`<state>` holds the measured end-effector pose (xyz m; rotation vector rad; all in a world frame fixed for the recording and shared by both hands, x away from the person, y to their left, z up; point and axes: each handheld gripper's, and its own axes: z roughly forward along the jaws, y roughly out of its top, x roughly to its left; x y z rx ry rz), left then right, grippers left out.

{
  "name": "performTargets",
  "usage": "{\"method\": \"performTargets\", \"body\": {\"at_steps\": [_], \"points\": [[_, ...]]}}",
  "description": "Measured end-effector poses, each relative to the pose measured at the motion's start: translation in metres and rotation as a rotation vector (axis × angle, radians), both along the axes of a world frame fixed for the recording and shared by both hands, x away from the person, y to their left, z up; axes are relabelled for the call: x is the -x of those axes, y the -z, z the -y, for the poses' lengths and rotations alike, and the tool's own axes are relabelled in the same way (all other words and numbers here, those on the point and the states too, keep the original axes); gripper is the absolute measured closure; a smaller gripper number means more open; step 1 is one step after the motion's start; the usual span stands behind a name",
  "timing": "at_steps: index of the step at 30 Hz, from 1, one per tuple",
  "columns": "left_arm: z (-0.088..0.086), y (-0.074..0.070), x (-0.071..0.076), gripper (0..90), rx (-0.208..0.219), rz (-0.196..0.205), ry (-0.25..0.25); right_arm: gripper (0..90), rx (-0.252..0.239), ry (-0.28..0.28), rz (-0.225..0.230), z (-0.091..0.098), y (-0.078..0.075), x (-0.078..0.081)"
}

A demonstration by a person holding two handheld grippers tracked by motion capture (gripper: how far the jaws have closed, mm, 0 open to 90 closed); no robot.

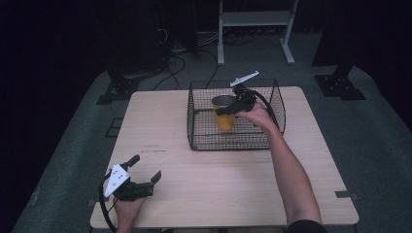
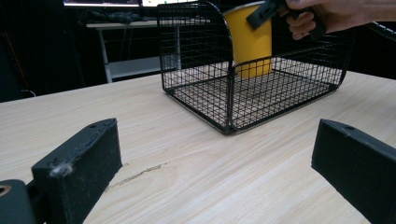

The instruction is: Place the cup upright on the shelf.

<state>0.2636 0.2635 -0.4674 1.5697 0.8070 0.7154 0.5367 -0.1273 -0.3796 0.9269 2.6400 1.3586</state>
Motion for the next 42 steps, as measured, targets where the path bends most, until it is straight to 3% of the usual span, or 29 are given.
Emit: {"method": "performTargets", "body": {"at_steps": [6, 17, 30, 42], "points": [[0.000, 0.000, 0.000, 0.8, 0.001, 0.003, 0.000, 12.1, 0.000, -0.002, 0.009, -0.004, 0.004, -0.001], [0.000, 0.000, 0.000, 0.8, 0.003, 0.004, 0.000, 12.0, 0.048, 0.019, 0.000, 0.000, 0.009, -0.007], [0.000, 0.000, 0.000, 0.8, 0.004, 0.004, -0.001, 11.9, 0.040, 0.017, -0.002, 0.000, 0.013, -0.010], [0.000, 0.000, 0.001, 0.8, 0.003, 0.004, -0.001, 10.2, 0.078, 0.008, -0.006, -0.004, 0.019, -0.011]]}}
